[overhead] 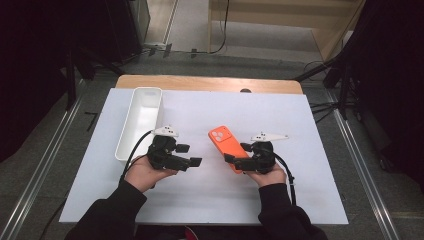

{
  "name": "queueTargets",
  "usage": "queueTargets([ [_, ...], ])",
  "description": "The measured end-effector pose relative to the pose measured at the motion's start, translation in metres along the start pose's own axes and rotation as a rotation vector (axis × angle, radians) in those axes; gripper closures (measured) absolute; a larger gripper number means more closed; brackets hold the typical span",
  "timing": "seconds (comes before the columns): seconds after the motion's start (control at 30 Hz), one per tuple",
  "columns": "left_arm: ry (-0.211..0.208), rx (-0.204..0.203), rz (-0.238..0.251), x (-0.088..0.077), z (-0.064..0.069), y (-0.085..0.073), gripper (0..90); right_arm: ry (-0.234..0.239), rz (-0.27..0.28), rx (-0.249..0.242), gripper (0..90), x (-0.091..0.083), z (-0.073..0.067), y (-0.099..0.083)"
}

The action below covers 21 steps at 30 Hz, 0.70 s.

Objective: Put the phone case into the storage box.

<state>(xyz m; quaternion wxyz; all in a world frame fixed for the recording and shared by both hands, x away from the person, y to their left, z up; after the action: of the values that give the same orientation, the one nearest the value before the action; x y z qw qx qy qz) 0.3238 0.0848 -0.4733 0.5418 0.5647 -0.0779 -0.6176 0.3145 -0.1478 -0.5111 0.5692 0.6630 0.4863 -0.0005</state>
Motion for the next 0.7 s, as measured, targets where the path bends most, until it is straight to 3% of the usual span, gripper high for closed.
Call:
queueTargets([
  [0.37, -0.001, -0.029, 0.007, 0.0, -0.004, 0.011, 23.9, 0.002, 0.039, 0.028, 14.6, 0.005, -0.008, 0.004],
  [0.43, 0.008, -0.025, 0.005, 0.0, -0.005, 0.013, 23.9, -0.001, 0.043, 0.029, 14.6, 0.007, -0.01, 0.005],
  [0.47, 0.034, -0.001, 0.0, 0.0, -0.004, 0.014, 23.9, -0.005, 0.049, 0.028, 14.6, 0.008, -0.013, 0.006],
  [0.7, 0.015, -0.015, -0.006, 0.001, -0.004, 0.02, 23.9, -0.034, 0.081, 0.035, 14.6, 0.01, -0.02, 0.006],
])
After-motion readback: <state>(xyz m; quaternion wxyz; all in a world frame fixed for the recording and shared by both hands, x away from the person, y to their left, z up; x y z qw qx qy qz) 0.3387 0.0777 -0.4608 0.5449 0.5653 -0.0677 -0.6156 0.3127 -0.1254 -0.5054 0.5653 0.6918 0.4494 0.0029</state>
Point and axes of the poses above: each handheld gripper's, and its own axes: x roughly forward along the jaws, y roughly out of its top, z roughly to its right, the point moved 5 cm from there along x, roughly forward along the jaws
